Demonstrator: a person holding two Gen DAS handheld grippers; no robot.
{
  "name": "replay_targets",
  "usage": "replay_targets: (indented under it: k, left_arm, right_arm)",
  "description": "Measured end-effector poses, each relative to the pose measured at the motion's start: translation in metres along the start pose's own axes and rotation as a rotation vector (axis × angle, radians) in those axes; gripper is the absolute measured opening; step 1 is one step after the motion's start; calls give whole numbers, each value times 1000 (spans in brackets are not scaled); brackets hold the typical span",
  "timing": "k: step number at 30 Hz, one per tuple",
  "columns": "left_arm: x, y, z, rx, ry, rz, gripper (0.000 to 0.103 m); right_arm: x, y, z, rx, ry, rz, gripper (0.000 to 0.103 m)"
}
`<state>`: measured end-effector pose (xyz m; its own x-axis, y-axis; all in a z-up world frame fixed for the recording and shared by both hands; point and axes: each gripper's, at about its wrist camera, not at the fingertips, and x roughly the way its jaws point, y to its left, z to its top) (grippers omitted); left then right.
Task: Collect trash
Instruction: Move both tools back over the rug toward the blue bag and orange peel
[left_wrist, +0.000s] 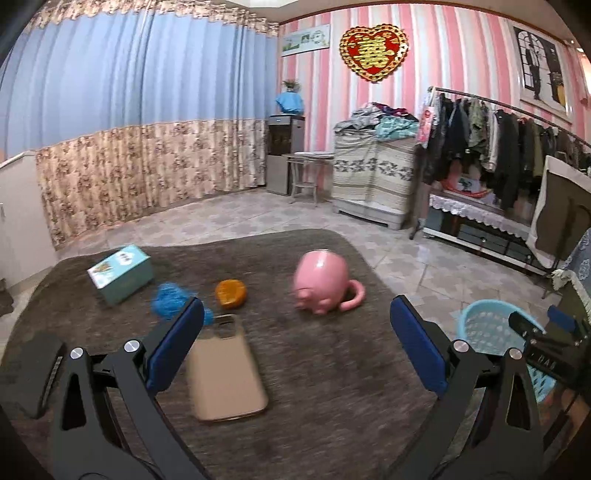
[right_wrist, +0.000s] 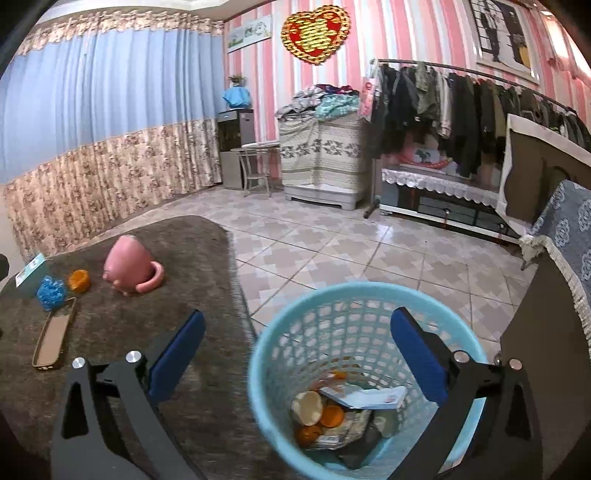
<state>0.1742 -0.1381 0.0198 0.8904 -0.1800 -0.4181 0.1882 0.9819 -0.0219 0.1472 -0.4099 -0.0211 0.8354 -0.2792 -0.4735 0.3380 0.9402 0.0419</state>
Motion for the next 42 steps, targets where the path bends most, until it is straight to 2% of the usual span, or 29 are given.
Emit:
replay_targets:
  k: [15, 31, 42]
  left_arm:
    - [-4, 80, -17, -29, 37, 109, 97]
    - [3, 127, -24, -79, 58, 150, 97]
    - [12, 146, -37, -76, 81, 178, 97]
  right_arm:
    - [-2, 74, -7, -117, 17, 90, 99]
    - [3, 108, -12, -185, 35, 117, 99]
    - [12, 120, -18, -174, 71, 151, 99]
